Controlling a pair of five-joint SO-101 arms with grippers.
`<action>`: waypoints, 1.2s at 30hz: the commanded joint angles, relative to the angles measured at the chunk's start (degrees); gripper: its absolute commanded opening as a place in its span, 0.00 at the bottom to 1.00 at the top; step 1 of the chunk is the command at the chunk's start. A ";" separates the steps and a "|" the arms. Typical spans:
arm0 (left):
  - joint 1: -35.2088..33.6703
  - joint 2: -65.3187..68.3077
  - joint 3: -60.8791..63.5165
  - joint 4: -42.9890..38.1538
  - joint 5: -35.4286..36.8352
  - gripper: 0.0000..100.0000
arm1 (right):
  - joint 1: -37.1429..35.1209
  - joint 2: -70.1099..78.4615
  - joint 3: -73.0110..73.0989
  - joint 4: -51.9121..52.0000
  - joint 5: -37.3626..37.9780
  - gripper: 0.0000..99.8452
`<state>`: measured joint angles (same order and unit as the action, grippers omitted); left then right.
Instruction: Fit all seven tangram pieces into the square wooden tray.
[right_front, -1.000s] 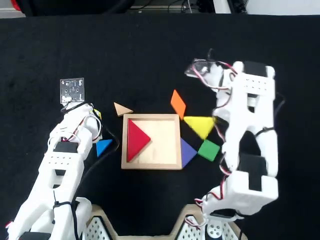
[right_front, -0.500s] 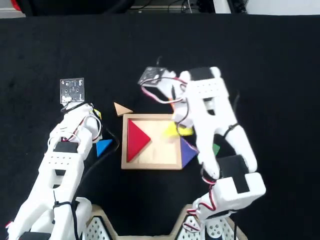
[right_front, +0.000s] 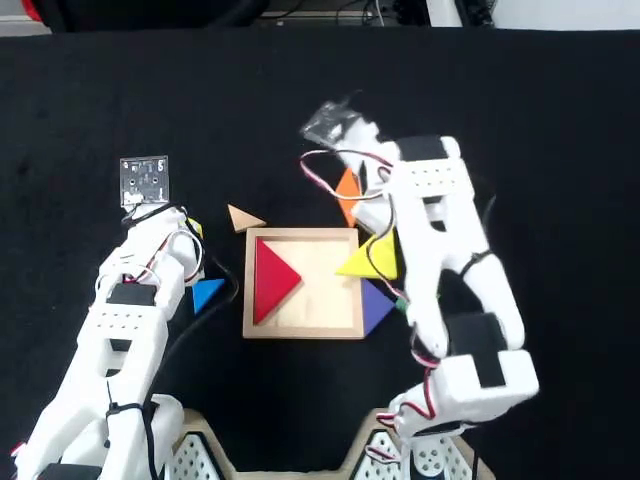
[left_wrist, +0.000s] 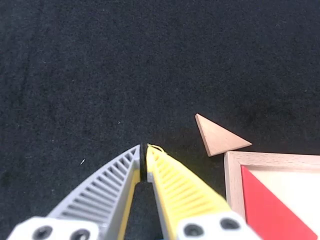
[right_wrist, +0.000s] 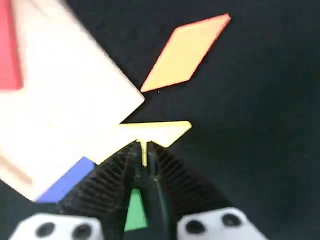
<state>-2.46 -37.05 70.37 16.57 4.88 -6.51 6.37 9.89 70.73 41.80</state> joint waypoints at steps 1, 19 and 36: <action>-0.66 -0.09 -0.84 -0.88 0.62 0.04 | 1.05 2.07 -2.51 -2.73 -8.62 0.08; -0.66 -0.35 -0.40 -0.88 0.62 0.04 | 10.46 23.87 -14.99 -2.37 -14.59 0.02; -0.66 -0.09 -0.75 -0.88 0.62 0.04 | -1.67 30.02 -30.20 15.47 -14.42 0.01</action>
<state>-2.46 -36.88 70.37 16.57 4.88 -5.45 36.79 -16.48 82.07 27.38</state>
